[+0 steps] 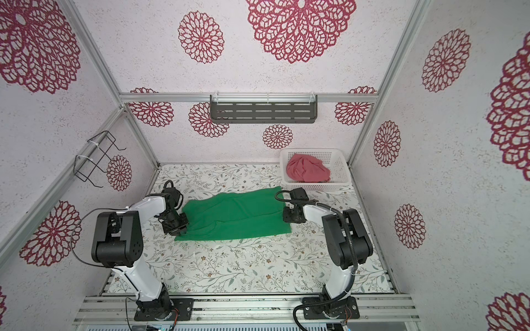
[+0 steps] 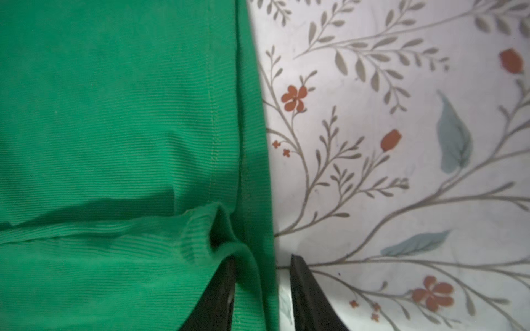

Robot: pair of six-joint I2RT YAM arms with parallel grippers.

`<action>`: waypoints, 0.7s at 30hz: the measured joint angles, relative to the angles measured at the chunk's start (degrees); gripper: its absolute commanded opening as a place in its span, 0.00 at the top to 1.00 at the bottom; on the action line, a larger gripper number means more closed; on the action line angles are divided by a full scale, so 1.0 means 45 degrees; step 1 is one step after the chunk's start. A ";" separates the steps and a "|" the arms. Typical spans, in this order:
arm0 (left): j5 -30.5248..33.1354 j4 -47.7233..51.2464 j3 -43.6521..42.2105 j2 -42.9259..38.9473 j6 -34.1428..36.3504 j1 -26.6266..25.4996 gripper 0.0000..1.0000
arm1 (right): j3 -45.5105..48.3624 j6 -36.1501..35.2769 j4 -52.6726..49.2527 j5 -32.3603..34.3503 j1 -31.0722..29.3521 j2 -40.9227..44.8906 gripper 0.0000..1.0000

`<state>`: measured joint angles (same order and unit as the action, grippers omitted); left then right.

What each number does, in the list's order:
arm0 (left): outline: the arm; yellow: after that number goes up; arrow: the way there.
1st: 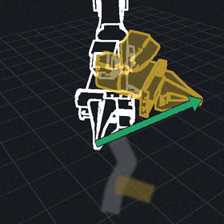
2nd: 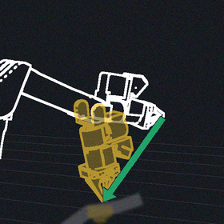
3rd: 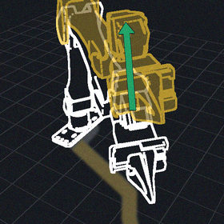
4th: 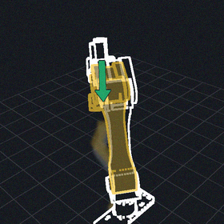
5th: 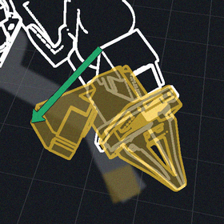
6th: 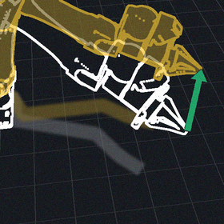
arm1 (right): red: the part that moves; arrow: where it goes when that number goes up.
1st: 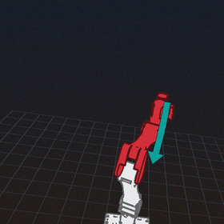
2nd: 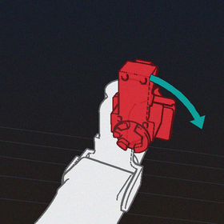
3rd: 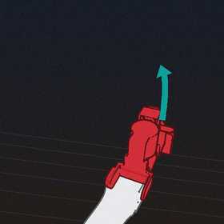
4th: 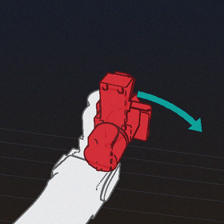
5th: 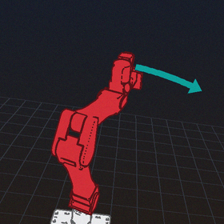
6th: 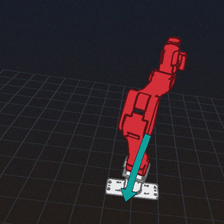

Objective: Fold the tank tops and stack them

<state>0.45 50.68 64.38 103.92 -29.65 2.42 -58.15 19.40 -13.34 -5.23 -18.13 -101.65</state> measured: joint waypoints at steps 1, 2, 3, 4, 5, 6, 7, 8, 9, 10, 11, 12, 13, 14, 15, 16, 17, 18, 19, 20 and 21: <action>0.0058 0.0015 -0.0015 -0.0063 0.0087 0.0005 0.50 | 0.0000 -0.0058 -0.0141 0.0092 0.0000 0.0107 0.63; 0.0151 0.0039 -0.0058 -0.0155 0.0141 0.0034 0.46 | 0.0000 -0.0087 -0.0311 0.0141 0.0000 0.0262 0.62; 0.0291 0.0107 -0.0097 -0.0287 0.0219 0.0078 0.42 | 0.0000 -0.0126 -0.0573 0.0223 0.0000 0.0549 0.62; 0.0432 0.0243 -0.0112 -0.0457 0.0296 0.0141 0.39 | 0.0000 -0.0180 -0.0792 0.0262 0.0005 0.0889 0.61; 0.0563 0.0384 -0.0121 -0.0651 0.0359 0.0228 0.37 | -0.0010 -0.0214 -0.1005 0.0321 0.0005 0.1282 0.61; 0.0714 0.0544 -0.0112 -0.0908 0.0437 0.0316 0.34 | -0.0039 -0.0272 -0.1229 0.0364 0.0005 0.1773 0.61; 0.0811 0.0704 -0.0073 -0.1151 0.0481 0.0369 0.33 | -0.0073 -0.0287 -0.1379 0.0369 0.0005 0.2171 0.61; 0.0903 0.0869 0.0005 -0.1365 0.0549 0.0403 0.32 | -0.0107 -0.0287 -0.1501 0.0364 -0.0019 0.2540 0.61; 0.1025 0.1078 0.0160 -0.1583 0.0588 0.0452 0.32 | -0.0141 -0.0262 -0.1579 0.0345 -0.0078 0.2885 0.62; 0.1137 0.1268 0.0359 -0.1763 0.0607 0.0461 0.32 | -0.0146 -0.0160 -0.1608 0.0311 -0.0175 0.3157 0.62; 0.1190 0.1428 0.0559 -0.1885 0.0617 0.0452 0.33 | -0.0146 -0.0053 -0.1622 0.0243 -0.0262 0.3313 0.63; 0.1234 0.1559 0.0806 -0.2035 0.0622 0.0413 0.35 | -0.0146 0.0058 -0.1608 0.0131 -0.0447 0.3390 0.64; 0.1258 0.1617 0.0996 -0.2181 0.0583 0.0335 0.36 | -0.0131 0.0214 -0.1554 0.0044 -0.0685 0.3395 0.65; 0.1253 0.1632 0.1137 -0.2322 0.0491 0.0219 0.36 | -0.0087 0.0355 -0.1467 -0.0053 -0.0928 0.3327 0.66; 0.1234 0.1613 0.1273 -0.2487 0.0384 -0.0015 0.37 | -0.0024 0.0515 -0.1355 -0.0219 -0.1229 0.3206 0.66; 0.1137 0.1559 0.1360 -0.2603 0.0257 -0.0306 0.38 | 0.0049 0.0738 -0.1205 -0.0345 -0.1491 0.3007 0.67; 0.1005 0.1496 0.1423 -0.2652 0.0112 -0.0690 0.39 | 0.0136 0.0860 -0.1039 -0.0491 -0.1676 0.2827 0.67; 0.0777 0.1355 0.1443 -0.2652 -0.0019 -0.1137 0.40 | 0.0272 0.1049 -0.0855 -0.0631 -0.1865 0.2579 0.68; 0.0500 0.1146 0.1438 -0.2584 -0.0199 -0.1622 0.41 | 0.0423 0.1175 -0.0695 -0.0704 -0.1938 0.2409 0.68; 0.0204 0.0874 0.1399 -0.2482 -0.0379 -0.2142 0.43 | 0.0617 0.1345 -0.0559 -0.0792 -0.1953 0.2210 0.68; -0.0136 0.0500 0.1302 -0.2336 -0.0597 -0.2647 0.44 | 0.0801 0.1496 -0.0461 -0.0806 -0.1928 0.2040 0.68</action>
<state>-0.16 52.93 70.24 93.41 -32.34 -9.50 -54.54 26.13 -15.42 -8.86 -26.81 -92.47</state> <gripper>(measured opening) 0.578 0.322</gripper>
